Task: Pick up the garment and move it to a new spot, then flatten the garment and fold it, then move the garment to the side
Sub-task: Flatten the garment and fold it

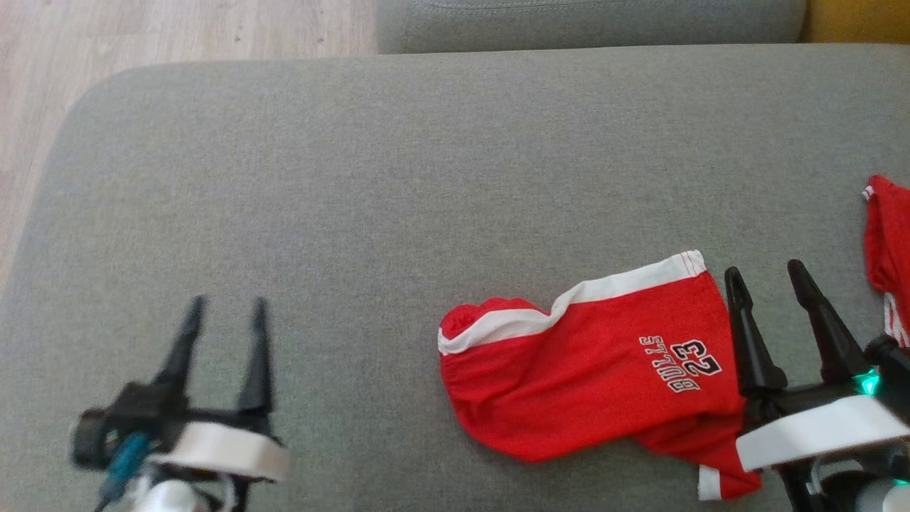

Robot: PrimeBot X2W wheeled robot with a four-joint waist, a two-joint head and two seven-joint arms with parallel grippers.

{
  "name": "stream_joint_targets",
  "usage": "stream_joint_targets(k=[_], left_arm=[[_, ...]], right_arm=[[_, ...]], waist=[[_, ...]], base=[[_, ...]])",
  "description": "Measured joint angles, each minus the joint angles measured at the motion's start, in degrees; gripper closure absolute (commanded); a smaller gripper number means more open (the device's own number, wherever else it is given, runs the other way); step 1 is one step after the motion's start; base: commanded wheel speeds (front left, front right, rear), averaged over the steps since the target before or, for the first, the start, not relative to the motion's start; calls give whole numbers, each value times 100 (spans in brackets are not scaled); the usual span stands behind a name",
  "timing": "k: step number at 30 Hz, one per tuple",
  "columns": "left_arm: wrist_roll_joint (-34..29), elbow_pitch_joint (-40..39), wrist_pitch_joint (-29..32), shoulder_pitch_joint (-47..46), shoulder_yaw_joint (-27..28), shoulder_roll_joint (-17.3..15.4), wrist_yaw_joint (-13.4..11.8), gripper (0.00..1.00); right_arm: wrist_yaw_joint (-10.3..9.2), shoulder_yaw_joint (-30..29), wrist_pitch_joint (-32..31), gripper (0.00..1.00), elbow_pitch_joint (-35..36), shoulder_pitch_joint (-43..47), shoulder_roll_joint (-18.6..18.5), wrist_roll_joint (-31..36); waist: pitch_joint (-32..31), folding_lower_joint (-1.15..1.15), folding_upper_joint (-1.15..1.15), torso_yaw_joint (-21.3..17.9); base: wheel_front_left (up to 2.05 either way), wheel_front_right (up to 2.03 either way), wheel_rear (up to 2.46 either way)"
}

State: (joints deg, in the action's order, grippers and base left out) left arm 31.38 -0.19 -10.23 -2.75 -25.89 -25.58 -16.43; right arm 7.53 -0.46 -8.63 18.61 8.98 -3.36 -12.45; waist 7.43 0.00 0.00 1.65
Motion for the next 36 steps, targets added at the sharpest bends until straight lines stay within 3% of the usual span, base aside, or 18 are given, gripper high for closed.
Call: stream_joint_targets(k=[4,8,12,22,24,30,36], left_arm=[[-19,-66,620,-421,-632,59,442,0],[96,13,1397,-931,-1307,392,965,0],[300,323,2011,-1168,-1708,669,1296,0],[703,1035,2277,-1479,-1828,883,1641,0],[757,1104,2295,-1503,-1831,916,1742,100],[736,1190,2212,-1625,-1825,938,1746,100],[611,1121,2114,-1767,-1834,951,1740,100]], right_arm=[[0,-3,-2,0,0,-5,-1,-2],[0,7,-3,0,-2,-18,-5,-9],[0,30,-2,0,-25,-36,-16,-19],[0,26,3,0,-129,-97,-16,-82],[0,-4,4,0,-179,-138,-18,-118],[0,-78,4,0,-641,-208,-221,-120],[0,111,-66,0,-2207,-1090,-898,-427]], waist=[[59,0,0,14],[157,0,0,14],[237,0,0,-43],[380,0,0,-234],[398,0,0,-251],[454,0,0,-267],[559,0,0,-195]], base=[[0,0,0],[0,0,0],[0,0,0],[0,0,0],[0,0,0],[0,0,0],[0,0,0]])
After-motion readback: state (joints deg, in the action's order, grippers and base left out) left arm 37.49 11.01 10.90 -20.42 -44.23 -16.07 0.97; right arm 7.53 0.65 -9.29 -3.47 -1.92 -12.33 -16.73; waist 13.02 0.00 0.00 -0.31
